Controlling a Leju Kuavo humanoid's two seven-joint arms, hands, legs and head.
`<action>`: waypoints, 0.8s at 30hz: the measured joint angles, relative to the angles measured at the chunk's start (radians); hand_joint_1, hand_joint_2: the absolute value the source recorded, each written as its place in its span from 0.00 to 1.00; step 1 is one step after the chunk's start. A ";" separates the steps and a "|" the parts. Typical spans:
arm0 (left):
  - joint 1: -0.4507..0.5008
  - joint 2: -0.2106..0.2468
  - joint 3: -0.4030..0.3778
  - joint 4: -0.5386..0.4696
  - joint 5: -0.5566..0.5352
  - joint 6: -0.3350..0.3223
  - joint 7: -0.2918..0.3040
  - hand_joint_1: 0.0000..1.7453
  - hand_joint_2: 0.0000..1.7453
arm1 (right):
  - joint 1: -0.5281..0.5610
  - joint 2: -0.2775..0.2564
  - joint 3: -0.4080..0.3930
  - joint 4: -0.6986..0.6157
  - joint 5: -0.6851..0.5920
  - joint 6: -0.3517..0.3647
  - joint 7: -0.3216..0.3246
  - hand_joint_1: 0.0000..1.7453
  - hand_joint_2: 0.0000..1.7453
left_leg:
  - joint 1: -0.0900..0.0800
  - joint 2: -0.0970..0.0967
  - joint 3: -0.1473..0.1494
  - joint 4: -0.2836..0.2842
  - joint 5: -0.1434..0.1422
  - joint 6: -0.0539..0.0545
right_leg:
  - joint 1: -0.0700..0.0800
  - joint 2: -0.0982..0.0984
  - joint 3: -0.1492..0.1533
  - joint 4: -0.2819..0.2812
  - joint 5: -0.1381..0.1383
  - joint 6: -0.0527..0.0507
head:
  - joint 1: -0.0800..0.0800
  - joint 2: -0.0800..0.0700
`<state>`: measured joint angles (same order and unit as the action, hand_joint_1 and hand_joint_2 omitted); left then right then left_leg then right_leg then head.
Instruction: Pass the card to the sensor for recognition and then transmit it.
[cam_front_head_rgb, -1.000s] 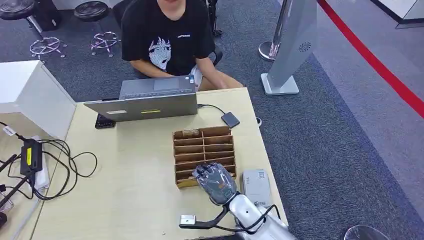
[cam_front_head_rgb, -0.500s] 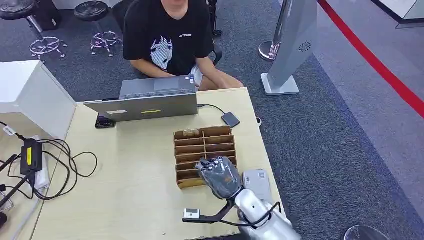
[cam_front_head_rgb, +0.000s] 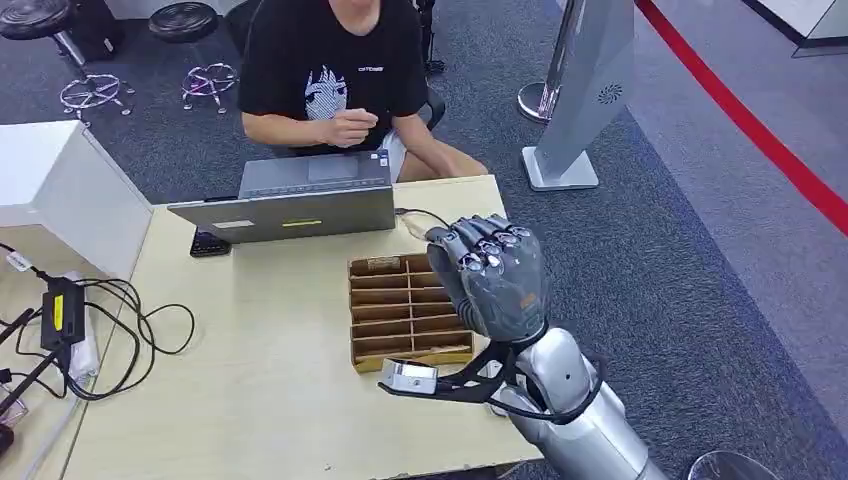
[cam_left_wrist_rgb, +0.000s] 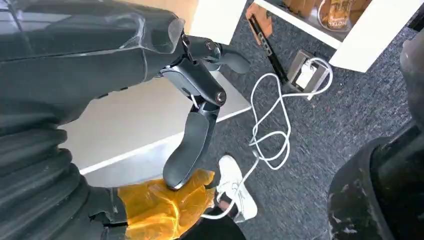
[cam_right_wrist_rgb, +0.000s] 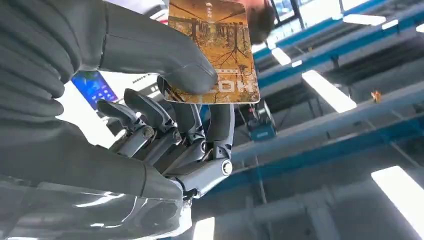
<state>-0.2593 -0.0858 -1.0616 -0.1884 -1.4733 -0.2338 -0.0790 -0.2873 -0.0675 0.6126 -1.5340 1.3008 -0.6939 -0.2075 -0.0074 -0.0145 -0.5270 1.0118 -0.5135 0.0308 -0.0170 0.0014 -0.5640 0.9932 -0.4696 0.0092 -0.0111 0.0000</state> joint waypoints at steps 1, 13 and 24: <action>0.001 0.000 0.003 0.000 0.000 0.000 0.000 0.00 1.00 | 0.000 -0.002 -0.001 -0.009 0.000 0.000 0.000 1.00 1.00 | 0.000 0.000 0.000 0.000 0.000 0.000 | 0.000 0.000 0.000 0.000 0.000 0.000 | 0.000 0.000; 0.006 0.003 0.026 0.000 0.019 -0.001 0.000 0.00 1.00 | -0.013 -0.005 -0.021 -0.059 -0.163 0.012 -0.085 1.00 1.00 | 0.000 0.000 -0.001 0.000 0.000 0.000 | 0.000 0.000 0.000 0.000 0.000 0.000 | 0.000 0.000; 0.008 0.005 0.091 0.000 0.110 -0.054 -0.003 0.00 1.00 | -0.519 0.153 -0.060 0.410 -0.108 0.335 0.118 1.00 1.00 | 0.000 0.002 0.002 0.001 0.004 -0.003 | 0.000 0.002 -0.001 0.003 0.003 -0.002 | 0.000 0.000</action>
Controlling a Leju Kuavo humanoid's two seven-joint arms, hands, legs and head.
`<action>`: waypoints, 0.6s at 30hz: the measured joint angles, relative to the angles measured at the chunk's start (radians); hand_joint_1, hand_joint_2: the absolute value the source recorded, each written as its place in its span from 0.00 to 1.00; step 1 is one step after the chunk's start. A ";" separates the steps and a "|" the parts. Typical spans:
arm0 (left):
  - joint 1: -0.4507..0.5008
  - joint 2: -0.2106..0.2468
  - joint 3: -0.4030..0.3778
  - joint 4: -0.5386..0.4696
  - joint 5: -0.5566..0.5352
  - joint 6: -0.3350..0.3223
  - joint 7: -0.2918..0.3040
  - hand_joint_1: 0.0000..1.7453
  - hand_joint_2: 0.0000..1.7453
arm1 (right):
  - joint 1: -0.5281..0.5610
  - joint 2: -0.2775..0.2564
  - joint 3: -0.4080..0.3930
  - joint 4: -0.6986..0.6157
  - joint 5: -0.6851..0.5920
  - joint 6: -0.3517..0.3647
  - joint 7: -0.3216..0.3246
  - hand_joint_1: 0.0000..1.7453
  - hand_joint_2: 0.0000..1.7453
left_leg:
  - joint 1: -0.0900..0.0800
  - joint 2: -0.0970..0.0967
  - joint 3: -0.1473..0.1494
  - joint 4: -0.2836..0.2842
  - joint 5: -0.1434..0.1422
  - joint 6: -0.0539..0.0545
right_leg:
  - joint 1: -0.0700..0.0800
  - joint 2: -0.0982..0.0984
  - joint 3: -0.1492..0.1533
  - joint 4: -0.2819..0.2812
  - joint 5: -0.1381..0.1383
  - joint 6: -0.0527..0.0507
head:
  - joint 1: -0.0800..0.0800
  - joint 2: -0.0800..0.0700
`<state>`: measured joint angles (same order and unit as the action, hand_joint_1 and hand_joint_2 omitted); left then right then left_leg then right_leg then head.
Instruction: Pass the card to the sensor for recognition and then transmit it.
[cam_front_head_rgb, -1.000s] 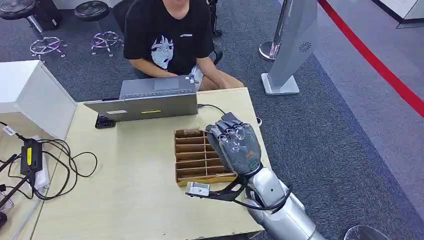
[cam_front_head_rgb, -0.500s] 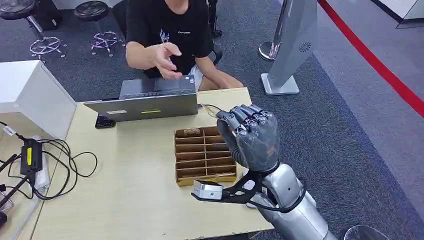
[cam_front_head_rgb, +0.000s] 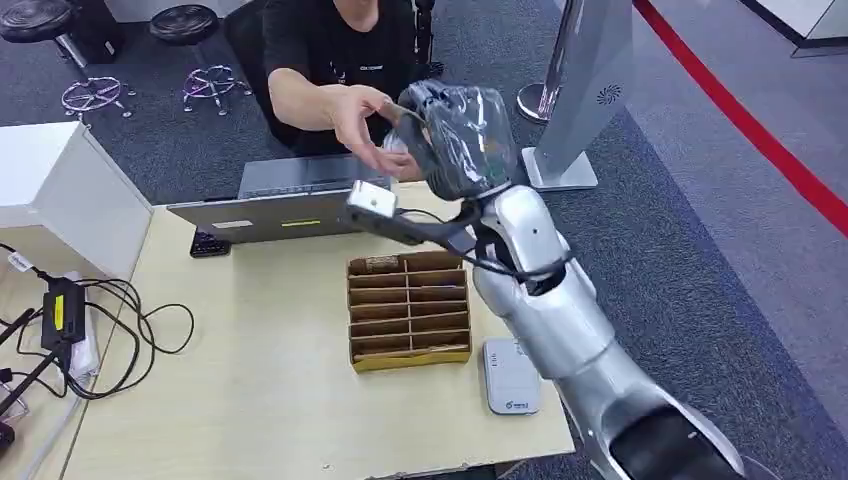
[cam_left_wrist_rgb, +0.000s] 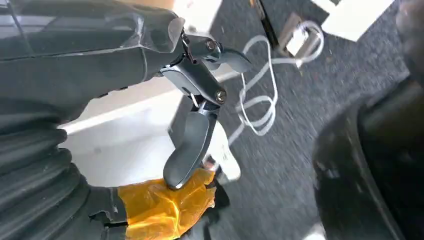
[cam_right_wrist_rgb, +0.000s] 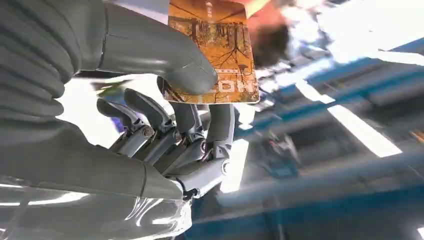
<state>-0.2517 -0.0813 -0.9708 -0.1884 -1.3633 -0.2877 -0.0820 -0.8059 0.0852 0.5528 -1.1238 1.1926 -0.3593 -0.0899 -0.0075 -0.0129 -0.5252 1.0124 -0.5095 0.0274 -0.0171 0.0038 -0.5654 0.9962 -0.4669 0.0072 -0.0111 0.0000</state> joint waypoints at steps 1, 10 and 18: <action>0.001 0.000 0.012 0.000 0.014 -0.006 0.001 0.00 1.00 | -0.054 0.020 -0.003 0.089 0.013 0.013 0.021 1.00 1.00 | 0.000 0.000 0.000 0.000 0.000 -0.001 | 0.000 0.000 0.000 0.000 0.000 0.000 | 0.000 0.000; 0.014 -0.003 0.081 0.000 0.056 -0.016 0.010 0.00 1.00 | -0.238 0.107 -0.012 0.444 0.043 0.025 0.049 1.00 1.00 | 0.000 -0.002 -0.001 0.000 0.000 -0.001 | 0.001 0.000 -0.001 0.000 0.000 0.000 | 0.000 0.000; 0.023 -0.005 0.111 0.000 0.086 -0.015 0.020 0.00 1.00 | -0.265 0.133 -0.012 0.535 0.049 0.034 0.058 1.00 1.00 | 0.000 -0.003 -0.003 0.000 0.000 -0.001 | 0.001 -0.002 -0.002 -0.001 0.000 0.000 | 0.000 0.000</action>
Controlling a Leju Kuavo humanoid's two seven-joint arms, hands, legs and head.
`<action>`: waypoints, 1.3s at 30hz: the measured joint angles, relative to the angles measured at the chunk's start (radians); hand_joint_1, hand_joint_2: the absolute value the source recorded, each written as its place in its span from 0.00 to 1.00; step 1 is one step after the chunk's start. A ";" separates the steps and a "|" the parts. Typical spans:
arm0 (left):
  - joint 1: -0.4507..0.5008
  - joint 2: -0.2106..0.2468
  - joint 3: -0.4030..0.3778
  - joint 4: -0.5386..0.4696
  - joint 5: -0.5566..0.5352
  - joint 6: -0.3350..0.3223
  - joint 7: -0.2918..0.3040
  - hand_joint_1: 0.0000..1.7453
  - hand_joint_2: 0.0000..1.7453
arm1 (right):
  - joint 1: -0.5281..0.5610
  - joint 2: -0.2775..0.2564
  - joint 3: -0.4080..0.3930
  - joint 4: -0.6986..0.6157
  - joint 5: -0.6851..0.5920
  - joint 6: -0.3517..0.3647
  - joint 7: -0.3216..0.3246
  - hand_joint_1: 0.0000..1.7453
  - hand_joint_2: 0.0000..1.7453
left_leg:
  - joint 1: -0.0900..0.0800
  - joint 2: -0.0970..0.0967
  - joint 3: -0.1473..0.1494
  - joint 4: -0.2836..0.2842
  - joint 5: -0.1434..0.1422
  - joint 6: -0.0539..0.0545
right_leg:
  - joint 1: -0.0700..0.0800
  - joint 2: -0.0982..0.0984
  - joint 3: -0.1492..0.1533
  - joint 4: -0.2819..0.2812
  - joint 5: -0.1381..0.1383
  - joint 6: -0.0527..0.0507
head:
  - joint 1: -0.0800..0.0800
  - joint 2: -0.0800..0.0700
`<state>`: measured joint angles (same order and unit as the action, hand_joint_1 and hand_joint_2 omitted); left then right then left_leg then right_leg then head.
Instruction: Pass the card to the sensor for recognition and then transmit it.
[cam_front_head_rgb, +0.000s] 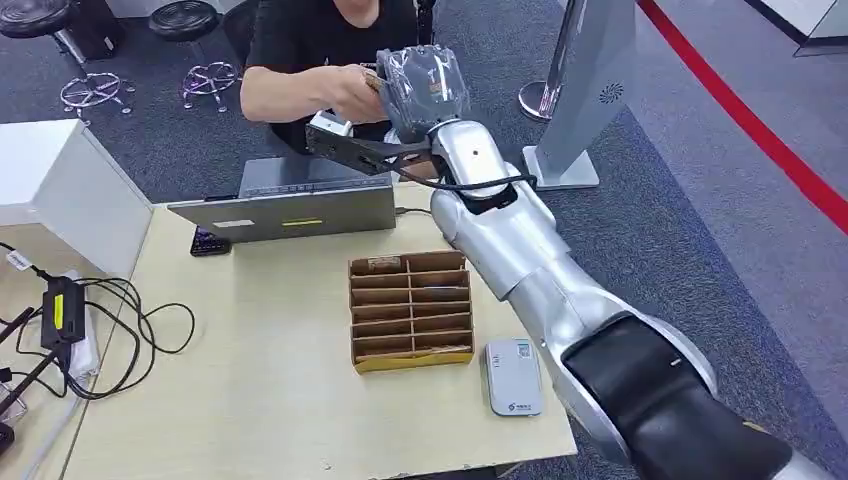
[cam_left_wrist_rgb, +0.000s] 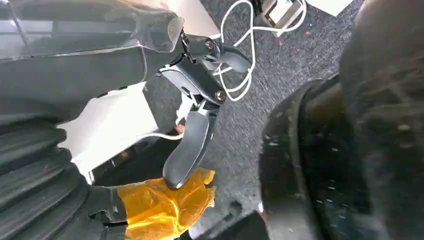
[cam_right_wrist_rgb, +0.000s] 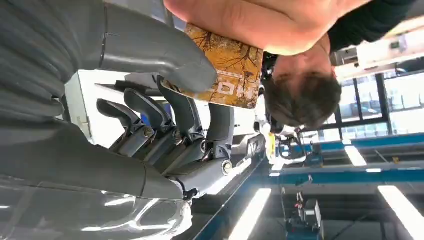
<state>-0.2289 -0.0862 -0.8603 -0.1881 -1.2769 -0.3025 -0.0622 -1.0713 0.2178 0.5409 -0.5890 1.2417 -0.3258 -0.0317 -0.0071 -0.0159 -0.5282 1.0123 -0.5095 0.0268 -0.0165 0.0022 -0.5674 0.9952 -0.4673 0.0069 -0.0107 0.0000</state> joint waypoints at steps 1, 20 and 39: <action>0.002 0.000 0.009 0.000 0.011 0.000 0.004 0.00 1.00 | -0.001 0.002 0.000 0.008 0.006 0.000 0.002 1.00 1.00 | 0.000 0.000 0.000 0.000 0.000 0.000 | 0.000 0.000 0.000 0.000 0.000 0.000 | 0.000 0.000; -0.115 -0.211 0.240 -0.002 0.298 -0.306 0.241 0.00 1.00 | 0.008 0.119 0.452 -0.090 -0.561 -0.036 0.032 0.00 1.00 | 0.000 0.011 -0.002 0.000 -0.001 0.001 | 0.001 0.011 -0.008 0.001 0.002 -0.002 | -0.002 0.000; -0.138 -0.224 0.261 -0.002 0.259 -0.269 0.249 0.00 1.00 | -0.039 0.138 0.662 -0.194 -0.695 -0.139 -0.043 0.00 1.00 | 0.001 0.006 -0.006 0.000 0.009 -0.003 | 0.001 0.006 -0.009 0.000 0.010 -0.003 | 0.000 0.000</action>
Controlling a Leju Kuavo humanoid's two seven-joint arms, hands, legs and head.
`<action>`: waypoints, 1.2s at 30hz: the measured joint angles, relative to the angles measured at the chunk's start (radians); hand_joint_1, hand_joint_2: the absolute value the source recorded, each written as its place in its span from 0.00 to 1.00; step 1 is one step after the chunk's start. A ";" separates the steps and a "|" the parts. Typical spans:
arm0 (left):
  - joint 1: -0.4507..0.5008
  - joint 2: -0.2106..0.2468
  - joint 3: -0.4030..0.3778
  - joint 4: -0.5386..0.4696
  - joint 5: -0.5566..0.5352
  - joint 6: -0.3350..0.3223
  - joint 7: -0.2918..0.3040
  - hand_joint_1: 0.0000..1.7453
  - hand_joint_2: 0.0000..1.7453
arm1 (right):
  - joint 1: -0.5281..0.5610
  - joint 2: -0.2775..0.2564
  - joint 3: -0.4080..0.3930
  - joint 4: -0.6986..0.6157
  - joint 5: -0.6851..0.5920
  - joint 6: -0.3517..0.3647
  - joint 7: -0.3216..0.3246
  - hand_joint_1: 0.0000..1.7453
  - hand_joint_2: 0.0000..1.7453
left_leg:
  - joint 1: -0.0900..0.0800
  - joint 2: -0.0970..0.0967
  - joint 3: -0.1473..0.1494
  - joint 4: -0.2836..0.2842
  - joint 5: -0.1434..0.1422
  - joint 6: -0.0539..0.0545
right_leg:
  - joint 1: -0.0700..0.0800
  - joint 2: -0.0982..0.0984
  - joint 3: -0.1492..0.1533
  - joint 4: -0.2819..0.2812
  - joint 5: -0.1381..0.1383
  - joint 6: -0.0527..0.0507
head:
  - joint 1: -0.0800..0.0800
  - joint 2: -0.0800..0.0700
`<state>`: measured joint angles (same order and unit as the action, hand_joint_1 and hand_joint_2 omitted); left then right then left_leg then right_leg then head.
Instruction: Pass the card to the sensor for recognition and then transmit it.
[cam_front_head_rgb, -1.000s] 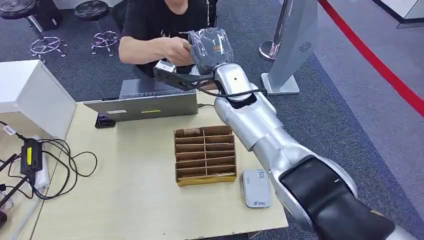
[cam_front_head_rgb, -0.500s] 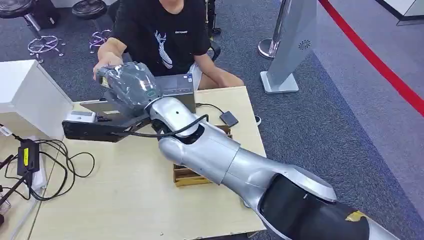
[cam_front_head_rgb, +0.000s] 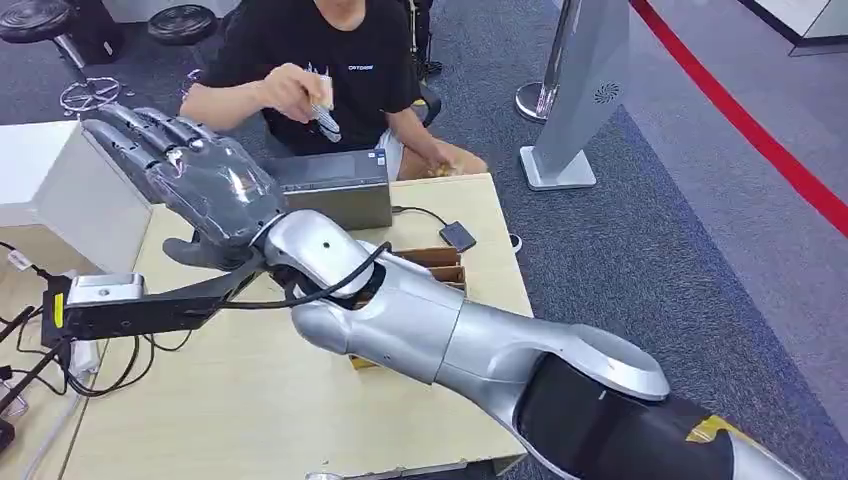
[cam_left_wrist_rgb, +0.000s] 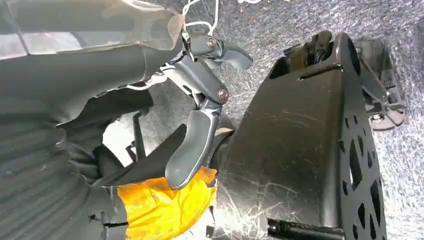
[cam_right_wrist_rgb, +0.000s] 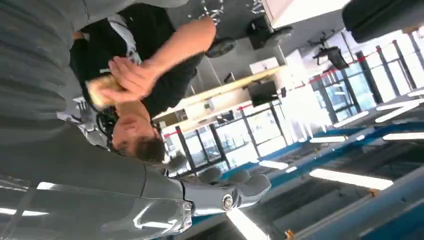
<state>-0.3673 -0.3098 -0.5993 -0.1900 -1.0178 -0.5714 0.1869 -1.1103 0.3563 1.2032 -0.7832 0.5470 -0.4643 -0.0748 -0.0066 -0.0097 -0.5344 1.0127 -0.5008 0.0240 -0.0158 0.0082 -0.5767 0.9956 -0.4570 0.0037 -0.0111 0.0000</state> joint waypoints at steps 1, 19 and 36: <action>0.000 0.000 0.000 0.000 -0.003 0.005 -0.006 0.00 1.00 | -0.003 0.000 0.000 0.000 0.000 -0.009 -0.013 0.00 1.00 | 0.000 0.000 0.000 0.000 0.000 -0.001 | 0.000 0.000 0.000 0.000 0.000 0.000 | 0.000 0.000; 0.000 0.012 0.000 0.001 -0.059 0.051 -0.032 0.00 1.00 | 0.123 -0.042 -0.429 -0.124 -0.086 0.098 -0.323 0.00 1.00 | -0.001 -0.001 -0.001 0.000 0.004 -0.002 | 0.000 -0.001 -0.001 0.000 0.003 0.001 | 0.000 0.000; -0.063 0.001 -0.549 -0.157 0.103 0.059 -0.070 0.00 1.00 | 0.180 -0.089 -0.823 -0.081 -0.359 0.279 -0.452 0.00 1.00 | -0.001 -0.014 -0.028 0.000 0.025 -0.002 | 0.000 -0.016 -0.023 -0.002 0.020 0.001 | 0.000 0.000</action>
<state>-0.4300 -0.3086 -1.1480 -0.3471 -0.9152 -0.5120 0.1171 -0.9300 0.2671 0.3805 -0.8645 0.1877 -0.1850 -0.5272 -0.0076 -0.0240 -0.5627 1.0128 -0.4762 0.0217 -0.0163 -0.0077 -0.6000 0.9938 -0.4365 0.0048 -0.0111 0.0000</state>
